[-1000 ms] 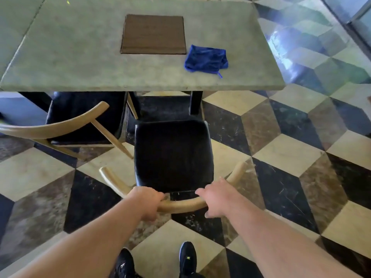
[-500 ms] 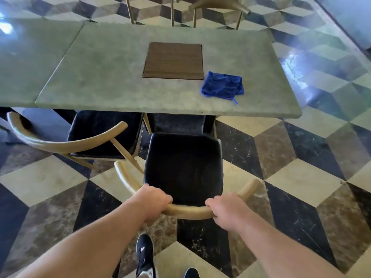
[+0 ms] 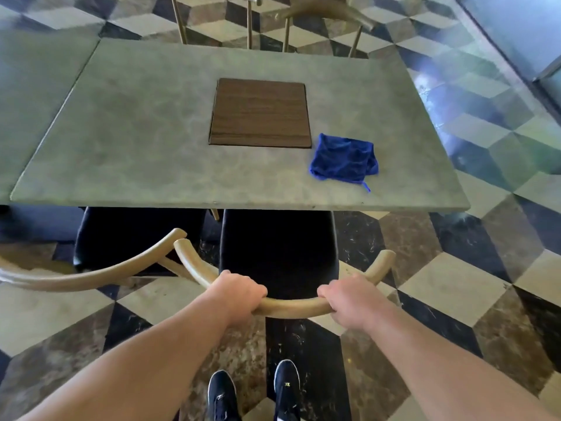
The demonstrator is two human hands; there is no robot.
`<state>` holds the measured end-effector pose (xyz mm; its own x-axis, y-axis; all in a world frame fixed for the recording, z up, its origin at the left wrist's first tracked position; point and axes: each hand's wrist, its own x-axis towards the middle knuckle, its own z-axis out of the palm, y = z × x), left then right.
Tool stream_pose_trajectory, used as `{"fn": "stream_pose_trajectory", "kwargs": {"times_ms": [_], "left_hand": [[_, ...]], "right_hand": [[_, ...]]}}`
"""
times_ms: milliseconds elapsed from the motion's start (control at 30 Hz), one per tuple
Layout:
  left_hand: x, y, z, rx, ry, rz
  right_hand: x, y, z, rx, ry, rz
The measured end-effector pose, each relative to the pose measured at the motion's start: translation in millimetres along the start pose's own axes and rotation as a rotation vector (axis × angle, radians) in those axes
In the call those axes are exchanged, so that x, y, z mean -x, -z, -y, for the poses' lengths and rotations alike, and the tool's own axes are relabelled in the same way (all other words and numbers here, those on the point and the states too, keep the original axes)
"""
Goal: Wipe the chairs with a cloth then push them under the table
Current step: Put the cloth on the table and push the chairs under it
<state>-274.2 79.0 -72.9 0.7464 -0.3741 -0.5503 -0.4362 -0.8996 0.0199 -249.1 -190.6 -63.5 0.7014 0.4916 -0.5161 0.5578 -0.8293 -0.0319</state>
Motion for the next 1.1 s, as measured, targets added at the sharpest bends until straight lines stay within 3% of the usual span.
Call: {"fn": "stream_pose_trajectory", "kwargs": {"times_ms": [433, 667, 867, 1100], "left_hand": [[-70, 35, 42, 0.006, 0.04, 0.032], [-57, 25, 49, 0.032, 0.056, 0.059], [-28, 5, 66, 0.14, 0.006, -0.038], [16, -25, 141, -0.015, 0.111, -0.12]], "right_hand": [[-82, 40, -56, 0.087, 0.101, 0.04], [-89, 27, -38, 0.124, 0.124, 0.052], [-82, 16, -26, 0.162, 0.057, 0.101], [-88, 22, 34, 0.128, -0.075, 0.254]]}}
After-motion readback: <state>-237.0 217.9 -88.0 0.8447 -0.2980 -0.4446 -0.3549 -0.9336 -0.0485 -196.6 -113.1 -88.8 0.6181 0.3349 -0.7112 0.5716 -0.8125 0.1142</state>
